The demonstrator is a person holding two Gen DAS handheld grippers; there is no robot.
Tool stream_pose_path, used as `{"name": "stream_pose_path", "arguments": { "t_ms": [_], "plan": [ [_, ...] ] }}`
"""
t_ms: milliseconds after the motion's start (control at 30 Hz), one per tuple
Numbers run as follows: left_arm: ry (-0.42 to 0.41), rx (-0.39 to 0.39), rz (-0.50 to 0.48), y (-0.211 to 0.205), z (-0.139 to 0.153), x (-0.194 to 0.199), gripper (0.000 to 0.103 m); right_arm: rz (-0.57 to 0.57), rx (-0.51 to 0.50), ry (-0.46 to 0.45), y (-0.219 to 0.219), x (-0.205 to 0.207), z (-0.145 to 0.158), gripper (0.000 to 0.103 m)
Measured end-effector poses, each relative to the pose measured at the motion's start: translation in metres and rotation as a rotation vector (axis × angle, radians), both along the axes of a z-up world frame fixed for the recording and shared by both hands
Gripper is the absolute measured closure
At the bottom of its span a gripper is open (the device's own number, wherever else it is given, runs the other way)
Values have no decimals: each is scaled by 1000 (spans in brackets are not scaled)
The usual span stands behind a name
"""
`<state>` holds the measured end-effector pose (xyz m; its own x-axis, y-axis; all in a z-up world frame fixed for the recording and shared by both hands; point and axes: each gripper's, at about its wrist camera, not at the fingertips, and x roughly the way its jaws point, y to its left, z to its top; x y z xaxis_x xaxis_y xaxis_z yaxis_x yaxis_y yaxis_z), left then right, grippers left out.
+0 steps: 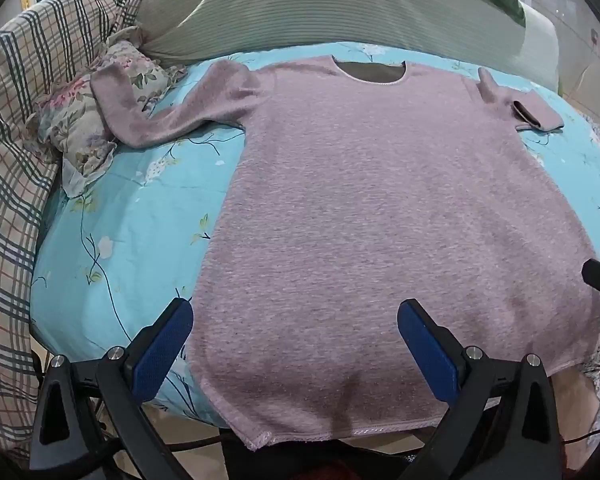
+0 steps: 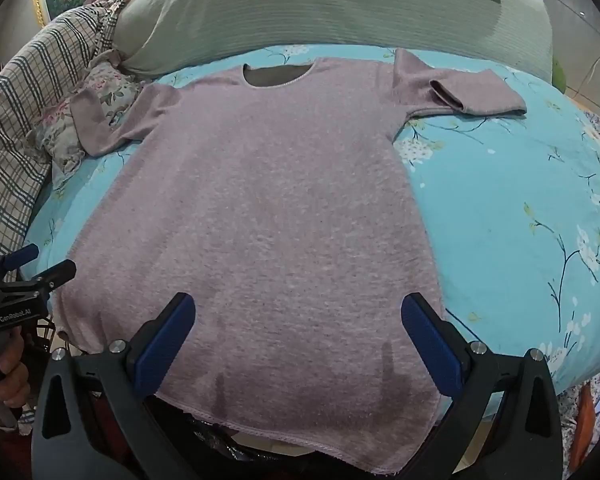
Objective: Fold small clothes
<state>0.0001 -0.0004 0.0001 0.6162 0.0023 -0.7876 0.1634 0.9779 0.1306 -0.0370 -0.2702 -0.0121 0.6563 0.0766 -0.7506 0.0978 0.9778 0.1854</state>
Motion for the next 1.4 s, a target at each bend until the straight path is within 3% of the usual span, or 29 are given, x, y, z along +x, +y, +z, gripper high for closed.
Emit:
{"name": "stream_pose_path", "arguments": {
  "t_ms": [667,1133,1400],
  "plan": [
    [-12,-9,-8,-2,7,0,1,44,0,-16,12,3,7,0],
    [67,-34,-32,-6,6,6,1,47,14,-25,12,3,7,0],
    [45,-23,-41,-6,5,9,1,47,23,-27,10,5,7,0]
  ]
}}
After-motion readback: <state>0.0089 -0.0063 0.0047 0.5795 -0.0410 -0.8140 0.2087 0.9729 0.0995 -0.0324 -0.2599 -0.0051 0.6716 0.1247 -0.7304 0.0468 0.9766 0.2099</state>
